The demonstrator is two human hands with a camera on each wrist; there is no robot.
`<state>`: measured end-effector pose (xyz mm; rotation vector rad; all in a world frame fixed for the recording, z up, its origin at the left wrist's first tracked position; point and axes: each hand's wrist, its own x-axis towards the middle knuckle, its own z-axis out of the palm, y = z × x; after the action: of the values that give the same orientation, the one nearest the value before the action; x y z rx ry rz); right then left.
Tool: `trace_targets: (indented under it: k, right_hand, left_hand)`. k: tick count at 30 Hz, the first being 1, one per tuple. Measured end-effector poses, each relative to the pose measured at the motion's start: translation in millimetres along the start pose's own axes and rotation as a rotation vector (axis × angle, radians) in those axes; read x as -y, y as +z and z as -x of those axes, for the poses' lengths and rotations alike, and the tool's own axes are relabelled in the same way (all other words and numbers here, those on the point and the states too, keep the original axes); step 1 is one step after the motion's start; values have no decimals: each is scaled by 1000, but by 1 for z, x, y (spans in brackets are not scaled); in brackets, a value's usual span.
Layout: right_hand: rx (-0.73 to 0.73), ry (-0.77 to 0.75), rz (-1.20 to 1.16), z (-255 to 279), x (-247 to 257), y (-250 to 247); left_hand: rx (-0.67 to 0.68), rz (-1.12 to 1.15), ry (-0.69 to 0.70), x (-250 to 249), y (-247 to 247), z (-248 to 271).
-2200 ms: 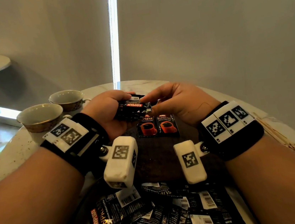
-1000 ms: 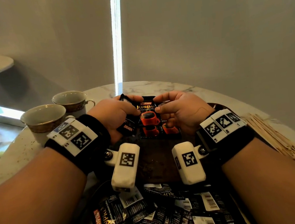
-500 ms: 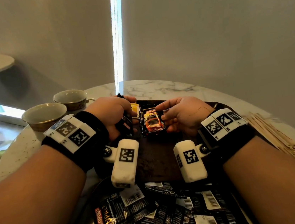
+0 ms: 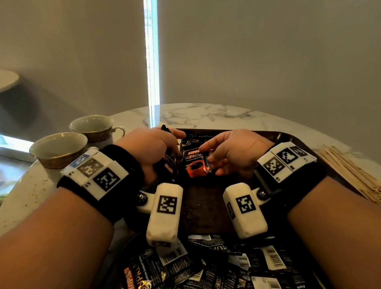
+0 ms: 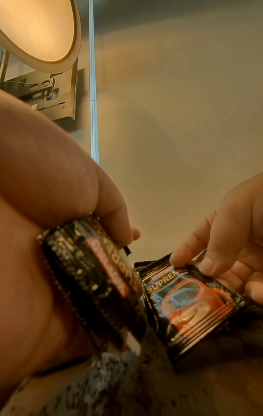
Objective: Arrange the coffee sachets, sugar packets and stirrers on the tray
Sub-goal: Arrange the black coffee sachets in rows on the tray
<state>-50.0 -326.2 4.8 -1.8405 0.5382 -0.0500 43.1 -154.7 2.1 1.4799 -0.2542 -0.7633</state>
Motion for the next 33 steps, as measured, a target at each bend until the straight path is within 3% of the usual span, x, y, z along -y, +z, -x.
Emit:
trace_targets:
  k: [9,22,33]
  right_hand:
    - [27,17,161,5,9,-1]
    - [66,77,12,10,18,0]
    - [-8,59,44,7,13,2]
  left_hand:
    - [9,10,28,1,2,1]
    - [11,-2,15,1,0,0]
    - [8,8,5,1,0,1]
